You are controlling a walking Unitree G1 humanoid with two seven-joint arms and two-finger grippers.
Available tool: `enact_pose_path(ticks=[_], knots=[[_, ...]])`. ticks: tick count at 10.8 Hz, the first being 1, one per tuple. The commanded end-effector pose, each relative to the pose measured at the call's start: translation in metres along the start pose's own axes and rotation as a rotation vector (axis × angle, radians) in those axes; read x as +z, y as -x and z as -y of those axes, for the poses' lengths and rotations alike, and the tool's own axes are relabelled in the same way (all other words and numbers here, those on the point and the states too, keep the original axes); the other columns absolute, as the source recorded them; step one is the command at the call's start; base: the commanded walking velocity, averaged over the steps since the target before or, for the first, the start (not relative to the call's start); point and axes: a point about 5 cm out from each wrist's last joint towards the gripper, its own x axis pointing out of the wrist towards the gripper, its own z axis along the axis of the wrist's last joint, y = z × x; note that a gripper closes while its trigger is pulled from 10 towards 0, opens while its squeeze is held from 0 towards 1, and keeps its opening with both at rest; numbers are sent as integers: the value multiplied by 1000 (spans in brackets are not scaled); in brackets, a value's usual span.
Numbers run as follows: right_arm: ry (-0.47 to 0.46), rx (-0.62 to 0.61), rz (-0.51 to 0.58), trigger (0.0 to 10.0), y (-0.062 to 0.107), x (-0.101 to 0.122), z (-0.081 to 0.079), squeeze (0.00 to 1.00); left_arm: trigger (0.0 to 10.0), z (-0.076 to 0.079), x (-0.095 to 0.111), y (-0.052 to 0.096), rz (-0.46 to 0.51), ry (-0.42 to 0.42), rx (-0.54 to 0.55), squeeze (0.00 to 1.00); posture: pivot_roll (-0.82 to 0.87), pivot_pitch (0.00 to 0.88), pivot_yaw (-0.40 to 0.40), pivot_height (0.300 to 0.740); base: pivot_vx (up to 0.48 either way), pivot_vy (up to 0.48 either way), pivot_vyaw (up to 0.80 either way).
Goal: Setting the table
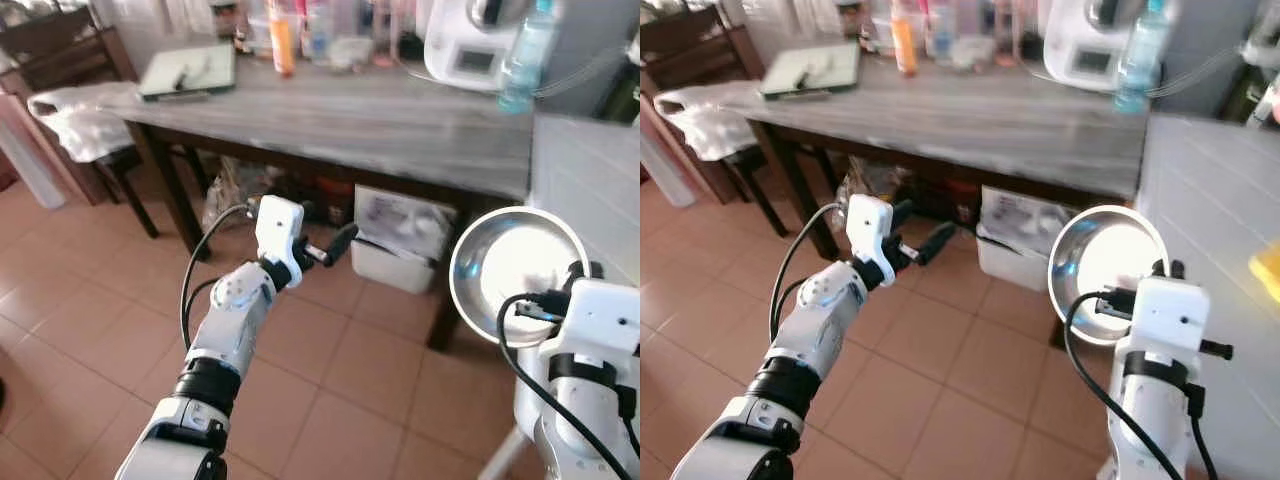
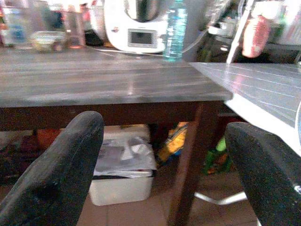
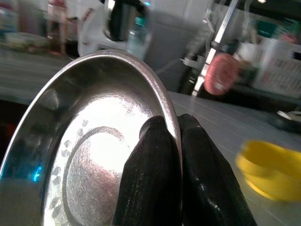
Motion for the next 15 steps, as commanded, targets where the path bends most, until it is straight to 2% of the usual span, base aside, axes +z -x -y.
enact_pose_path(ticks=[1,3,7,13,15], knots=[[-26,16,23,10000,0,6,-5,0,10000,-7,0,4,-10,-16,14,0,-36,79,49,740,364,0,0],[-46,14,29,10000,-4,6,-8,0,10000,-5,-3,2,-17,-17,16,0,-37,72,48,740,358,0,0],[-195,-31,-64,10000,-5,-11,-10,0,10000,-12,-25,12,-94,-26,47,0,-42,60,53,740,338,0,0],[-213,-56,-27,10000,-13,-6,-3,0,10000,-16,-16,3,-67,-43,54,0,-43,44,59,740,298,0,0],[-212,-60,-28,10000,-13,-8,-2,0,10000,-22,-13,2,-60,-39,115,0,-41,45,61,740,0,0,0]])
